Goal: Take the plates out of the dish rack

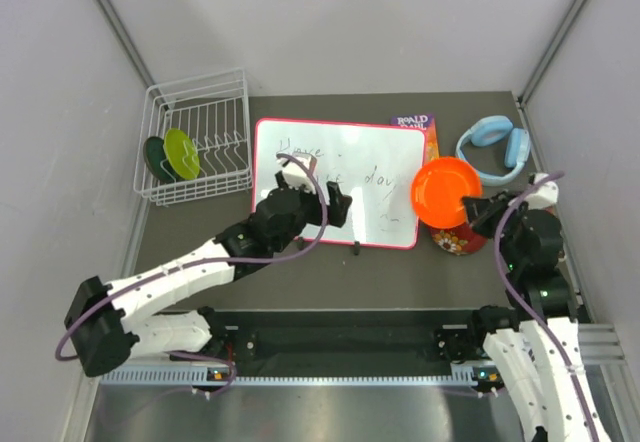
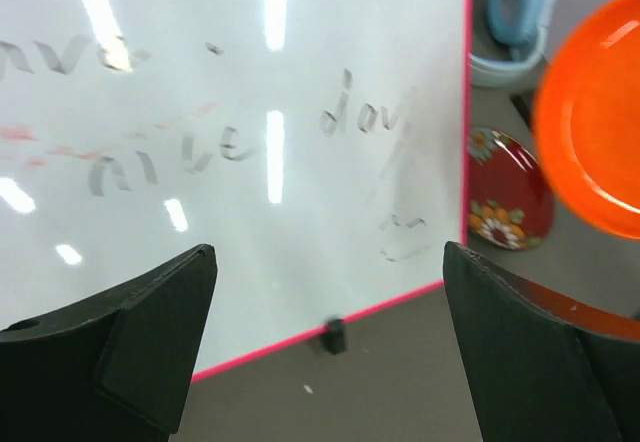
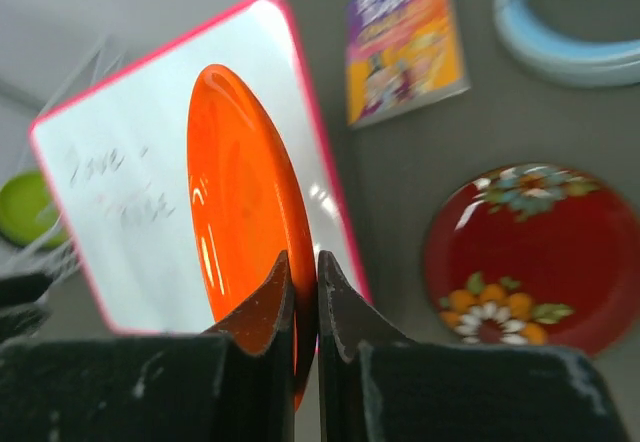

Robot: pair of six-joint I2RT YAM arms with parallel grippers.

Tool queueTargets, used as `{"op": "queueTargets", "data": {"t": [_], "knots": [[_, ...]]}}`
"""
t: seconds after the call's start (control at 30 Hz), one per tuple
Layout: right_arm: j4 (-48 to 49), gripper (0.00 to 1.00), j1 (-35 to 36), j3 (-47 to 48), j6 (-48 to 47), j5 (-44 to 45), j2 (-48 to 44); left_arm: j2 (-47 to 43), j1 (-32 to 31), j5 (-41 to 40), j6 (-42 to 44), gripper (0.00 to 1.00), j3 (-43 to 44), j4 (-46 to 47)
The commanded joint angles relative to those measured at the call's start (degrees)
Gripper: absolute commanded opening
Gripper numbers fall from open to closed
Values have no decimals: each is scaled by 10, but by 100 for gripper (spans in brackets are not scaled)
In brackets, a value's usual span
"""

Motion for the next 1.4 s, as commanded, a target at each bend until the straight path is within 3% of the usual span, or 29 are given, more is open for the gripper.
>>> {"op": "queueTargets", "data": {"t": [0.0,0.17,0.33,0.47,0.63,0.73,0.83,0.93,0.97,1.13,1.37], "knots": [[-125,0,-29,45,-33,196,-22,-79,2,-172,108,99,1,-21],[-120,0,-71,36,-41,215,33,-109,3,-253,155,99,-8,-24],[-56,0,-162,-11,-62,138,88,-119,13,-265,157,99,-23,-29],[20,0,-227,-51,-66,39,129,-126,29,-251,148,99,-35,-24],[86,0,-237,-83,-69,-5,181,-125,49,-239,146,99,-36,-26],[125,2,-238,-95,-66,-26,209,-124,83,-202,135,99,-37,-29],[143,4,-238,-96,-68,-37,237,-107,158,-136,104,99,-30,-50],[155,20,-238,-102,-69,-42,259,-100,234,-90,80,99,-34,-52],[152,33,-239,-102,-72,-40,263,-100,262,-68,75,99,-36,-51],[151,43,-241,-106,-72,-37,269,-81,326,-24,57,99,-28,-49],[109,73,-241,-95,-84,-17,269,-52,377,-11,48,99,-7,-49]]}}
